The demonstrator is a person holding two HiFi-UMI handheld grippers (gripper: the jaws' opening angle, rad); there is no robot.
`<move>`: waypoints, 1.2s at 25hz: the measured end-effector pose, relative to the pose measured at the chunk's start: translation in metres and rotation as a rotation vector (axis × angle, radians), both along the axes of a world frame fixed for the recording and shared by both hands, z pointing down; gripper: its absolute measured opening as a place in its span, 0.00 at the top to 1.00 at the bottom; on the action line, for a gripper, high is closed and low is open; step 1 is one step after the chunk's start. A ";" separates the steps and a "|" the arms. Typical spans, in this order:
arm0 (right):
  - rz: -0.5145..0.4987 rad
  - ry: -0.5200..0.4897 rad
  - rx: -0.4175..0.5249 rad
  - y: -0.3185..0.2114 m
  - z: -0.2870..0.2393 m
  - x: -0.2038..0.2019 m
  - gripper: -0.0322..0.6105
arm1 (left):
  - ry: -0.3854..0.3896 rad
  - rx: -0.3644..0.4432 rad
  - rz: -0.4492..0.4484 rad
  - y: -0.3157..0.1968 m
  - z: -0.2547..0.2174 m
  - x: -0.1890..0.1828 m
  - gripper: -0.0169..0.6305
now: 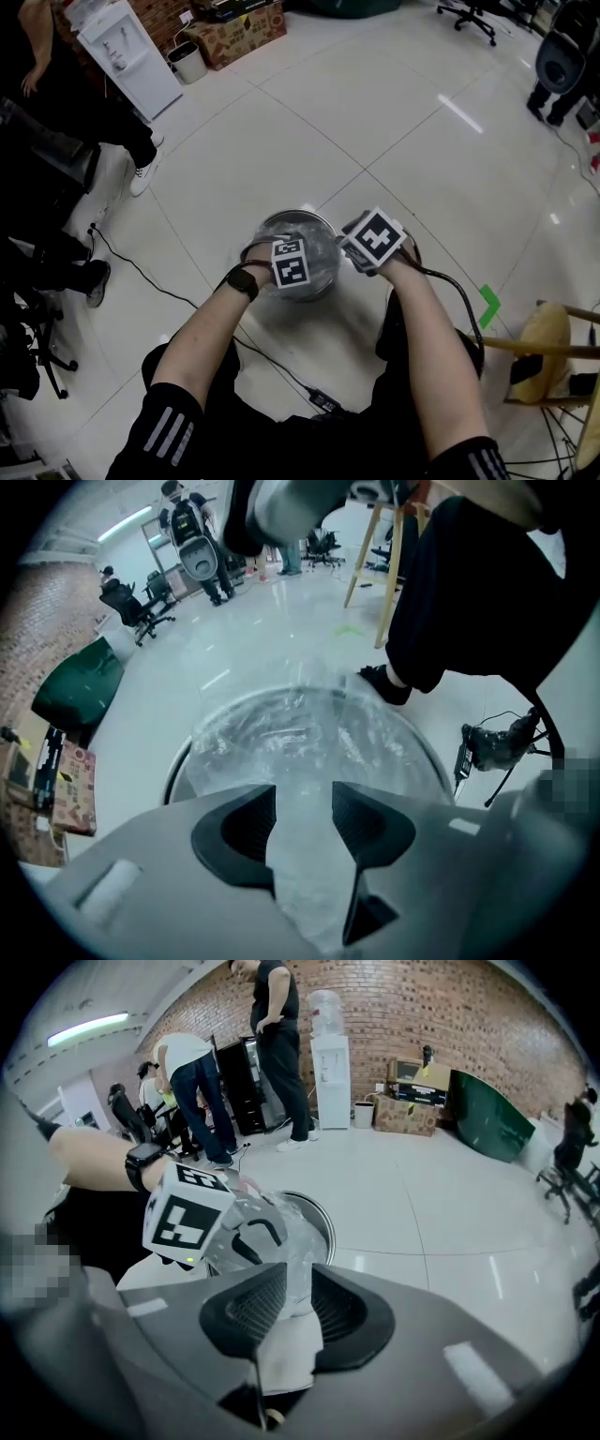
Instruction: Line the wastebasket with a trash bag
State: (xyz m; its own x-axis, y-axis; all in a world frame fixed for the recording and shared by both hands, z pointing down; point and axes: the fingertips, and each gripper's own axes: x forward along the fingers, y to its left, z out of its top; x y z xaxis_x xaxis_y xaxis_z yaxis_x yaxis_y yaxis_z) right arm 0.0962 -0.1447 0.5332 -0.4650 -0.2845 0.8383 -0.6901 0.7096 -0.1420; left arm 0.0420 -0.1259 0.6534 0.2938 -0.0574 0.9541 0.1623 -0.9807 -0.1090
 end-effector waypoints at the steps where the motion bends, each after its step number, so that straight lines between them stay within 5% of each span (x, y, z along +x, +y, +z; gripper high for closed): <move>1: 0.012 -0.014 -0.006 -0.001 0.001 0.002 0.80 | 0.026 0.001 0.010 0.003 -0.014 0.002 0.69; 4: 0.065 -0.028 -0.035 -0.001 0.009 0.012 0.80 | 0.097 -0.014 0.024 0.011 -0.059 0.001 0.69; 9: 0.117 -0.094 -0.061 -0.005 0.021 0.014 0.78 | 0.170 -0.052 -0.078 -0.005 -0.112 -0.030 0.70; 12: 0.131 -0.107 -0.067 -0.007 0.029 0.012 0.77 | 0.130 0.007 -0.241 -0.042 -0.102 -0.076 0.70; 15: 0.159 -0.123 -0.070 -0.011 0.040 0.014 0.77 | 0.081 -0.083 -0.417 -0.053 -0.068 -0.122 0.70; 18: 0.199 -0.170 -0.095 -0.017 0.049 0.011 0.77 | 0.082 -0.177 -0.491 -0.052 -0.047 -0.136 0.70; 20: 0.202 -0.181 -0.118 -0.018 0.058 0.006 0.77 | 0.088 -0.206 -0.507 -0.052 -0.042 -0.136 0.73; 25: 0.121 -0.100 -0.150 -0.012 0.081 -0.009 0.77 | 0.079 -0.188 -0.478 -0.056 -0.044 -0.136 0.97; 30: 0.105 -0.058 -0.099 -0.020 0.081 -0.004 0.94 | 0.155 -0.102 -0.458 -0.074 -0.078 -0.124 0.98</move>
